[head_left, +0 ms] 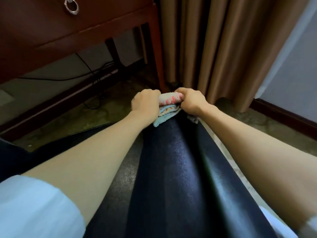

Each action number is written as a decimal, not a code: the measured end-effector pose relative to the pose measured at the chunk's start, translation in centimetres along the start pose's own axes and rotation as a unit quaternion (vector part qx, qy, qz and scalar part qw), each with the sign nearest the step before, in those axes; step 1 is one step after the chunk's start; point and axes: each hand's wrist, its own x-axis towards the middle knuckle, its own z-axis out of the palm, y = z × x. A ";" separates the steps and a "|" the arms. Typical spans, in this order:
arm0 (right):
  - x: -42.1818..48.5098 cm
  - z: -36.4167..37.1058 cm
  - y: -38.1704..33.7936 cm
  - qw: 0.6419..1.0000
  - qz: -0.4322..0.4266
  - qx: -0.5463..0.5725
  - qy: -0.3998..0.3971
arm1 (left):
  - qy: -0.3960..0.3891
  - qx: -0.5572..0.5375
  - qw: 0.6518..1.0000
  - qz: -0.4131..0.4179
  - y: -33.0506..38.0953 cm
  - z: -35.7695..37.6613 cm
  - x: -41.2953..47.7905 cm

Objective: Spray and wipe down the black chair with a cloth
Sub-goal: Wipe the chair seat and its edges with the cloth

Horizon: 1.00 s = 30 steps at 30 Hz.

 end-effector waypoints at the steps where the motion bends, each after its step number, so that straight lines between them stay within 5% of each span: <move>1: -0.3 0.0 0.5 1.000 0.004 0.011 0.001 | 0.005 0.004 1.000 0.005 0.3 0.1 0.0; 8: -7.8 -2.0 2.1 0.997 0.034 0.056 0.030 | -0.066 -0.044 0.996 0.045 3.8 -2.2 -4.3; 17: -27.5 -3.5 3.5 0.991 0.074 0.090 0.060 | -0.144 -0.065 0.984 0.080 10.0 -5.7 -20.5; 30: -50.2 -2.6 0.3 0.976 0.139 0.107 0.126 | -0.165 -0.078 0.972 0.148 13.2 -8.9 -39.2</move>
